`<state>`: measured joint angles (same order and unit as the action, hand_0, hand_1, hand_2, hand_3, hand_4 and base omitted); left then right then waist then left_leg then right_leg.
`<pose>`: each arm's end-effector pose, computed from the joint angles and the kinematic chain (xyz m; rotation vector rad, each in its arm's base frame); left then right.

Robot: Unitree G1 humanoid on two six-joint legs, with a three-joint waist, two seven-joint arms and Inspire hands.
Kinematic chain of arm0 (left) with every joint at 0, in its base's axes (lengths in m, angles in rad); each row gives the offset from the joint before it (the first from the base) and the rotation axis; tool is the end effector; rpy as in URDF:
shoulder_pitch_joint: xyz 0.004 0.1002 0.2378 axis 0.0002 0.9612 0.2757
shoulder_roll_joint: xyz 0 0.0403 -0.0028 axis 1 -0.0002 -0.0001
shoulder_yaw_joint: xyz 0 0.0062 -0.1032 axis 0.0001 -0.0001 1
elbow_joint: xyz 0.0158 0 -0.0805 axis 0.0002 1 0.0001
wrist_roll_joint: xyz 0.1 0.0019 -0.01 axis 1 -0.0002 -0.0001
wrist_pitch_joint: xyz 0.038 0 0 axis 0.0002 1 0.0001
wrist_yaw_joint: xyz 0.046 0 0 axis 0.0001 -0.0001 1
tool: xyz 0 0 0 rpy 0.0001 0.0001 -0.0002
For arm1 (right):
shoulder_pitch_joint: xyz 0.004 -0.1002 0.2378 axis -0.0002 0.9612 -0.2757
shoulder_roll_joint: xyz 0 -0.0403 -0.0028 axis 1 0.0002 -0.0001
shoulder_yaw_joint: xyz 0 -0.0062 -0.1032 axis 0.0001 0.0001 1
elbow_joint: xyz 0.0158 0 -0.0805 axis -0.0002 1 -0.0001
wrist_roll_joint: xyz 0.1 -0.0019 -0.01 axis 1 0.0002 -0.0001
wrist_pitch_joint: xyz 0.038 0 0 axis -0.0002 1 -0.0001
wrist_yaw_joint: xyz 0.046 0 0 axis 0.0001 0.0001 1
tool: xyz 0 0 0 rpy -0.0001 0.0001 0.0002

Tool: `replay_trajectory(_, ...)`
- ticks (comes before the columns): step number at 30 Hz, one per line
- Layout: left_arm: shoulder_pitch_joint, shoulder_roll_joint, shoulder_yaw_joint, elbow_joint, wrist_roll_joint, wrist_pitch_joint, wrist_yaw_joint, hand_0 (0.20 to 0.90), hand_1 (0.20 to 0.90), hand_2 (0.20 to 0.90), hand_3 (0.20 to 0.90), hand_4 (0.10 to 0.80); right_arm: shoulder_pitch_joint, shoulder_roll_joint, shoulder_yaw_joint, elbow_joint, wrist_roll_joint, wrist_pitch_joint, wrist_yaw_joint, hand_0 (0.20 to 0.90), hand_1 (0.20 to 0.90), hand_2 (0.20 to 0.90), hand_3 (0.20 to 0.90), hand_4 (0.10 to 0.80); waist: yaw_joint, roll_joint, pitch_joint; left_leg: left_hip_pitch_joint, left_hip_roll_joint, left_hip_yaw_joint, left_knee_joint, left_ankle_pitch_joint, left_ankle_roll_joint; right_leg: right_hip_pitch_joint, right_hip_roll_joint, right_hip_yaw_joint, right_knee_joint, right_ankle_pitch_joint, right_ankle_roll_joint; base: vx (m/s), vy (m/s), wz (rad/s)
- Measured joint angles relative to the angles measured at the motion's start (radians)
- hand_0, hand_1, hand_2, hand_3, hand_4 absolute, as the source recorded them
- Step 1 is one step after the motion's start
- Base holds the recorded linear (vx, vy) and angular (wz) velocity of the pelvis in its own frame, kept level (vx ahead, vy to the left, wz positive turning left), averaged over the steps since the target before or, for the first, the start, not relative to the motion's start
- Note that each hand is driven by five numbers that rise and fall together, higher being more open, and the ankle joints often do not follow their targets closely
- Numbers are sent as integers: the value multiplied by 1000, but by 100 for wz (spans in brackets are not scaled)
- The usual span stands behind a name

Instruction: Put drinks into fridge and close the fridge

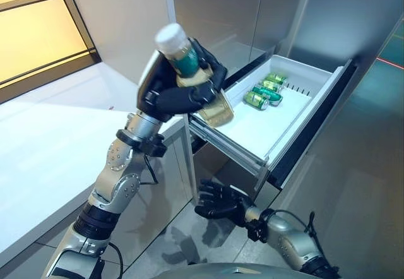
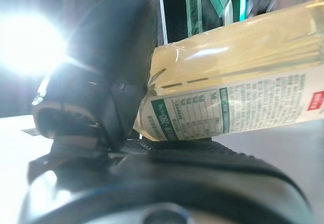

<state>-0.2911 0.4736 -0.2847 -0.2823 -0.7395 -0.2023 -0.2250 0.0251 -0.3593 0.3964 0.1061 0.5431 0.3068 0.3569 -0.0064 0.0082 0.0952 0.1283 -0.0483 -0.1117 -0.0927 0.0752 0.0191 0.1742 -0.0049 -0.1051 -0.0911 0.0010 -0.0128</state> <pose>0.2276 0.1501 0.1538 -0.2435 -0.5657 -0.7078 0.1750 -0.1517 -0.0055 0.2250 0.5725 0.6737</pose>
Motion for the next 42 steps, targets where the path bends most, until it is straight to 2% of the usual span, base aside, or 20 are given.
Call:
replay_trajectory(2,3,10,-20,0,3,7,-22,300,300,300,200,100,-40,-46,-5,-99,74,13,3,900,900,900,900,800,-4,0,1,0,1,8,3,0,0,-6,1,9,0,1,1,-37,1,-12)
replay_trajectory(8,4,11,-28,1,3,49,-52,300,300,300,200,100,-207,-63,-71,-207,123,-19,-14,900,900,900,900,800,-14,1,2,0,2,23,4,0,0,-10,1,16,0,4,2,-25,-4,-4)
replay_trajectory(11,1,7,-27,0,-3,59,-48,300,300,300,200,100,-236,-87,-77,-241,123,-28,-21,900,900,900,900,800,-12,1,2,0,2,25,4,-1,-1,-10,1,17,0,3,2,0,0,0)
replay_trajectory(24,1,13,-34,0,49,73,14,300,300,300,200,100,-236,-170,-74,-258,166,-19,-20,900,900,900,900,800,-17,-1,11,0,2,32,3,-1,-1,-12,1,21,0,4,2,0,0,0)
replay_trajectory(42,-3,47,-39,52,146,70,63,300,300,300,200,100,-237,-204,-74,-267,223,4,-29,900,900,900,900,800,-17,-5,24,-1,4,39,3,-2,-2,-15,2,29,0,4,2,1,-2,-1)
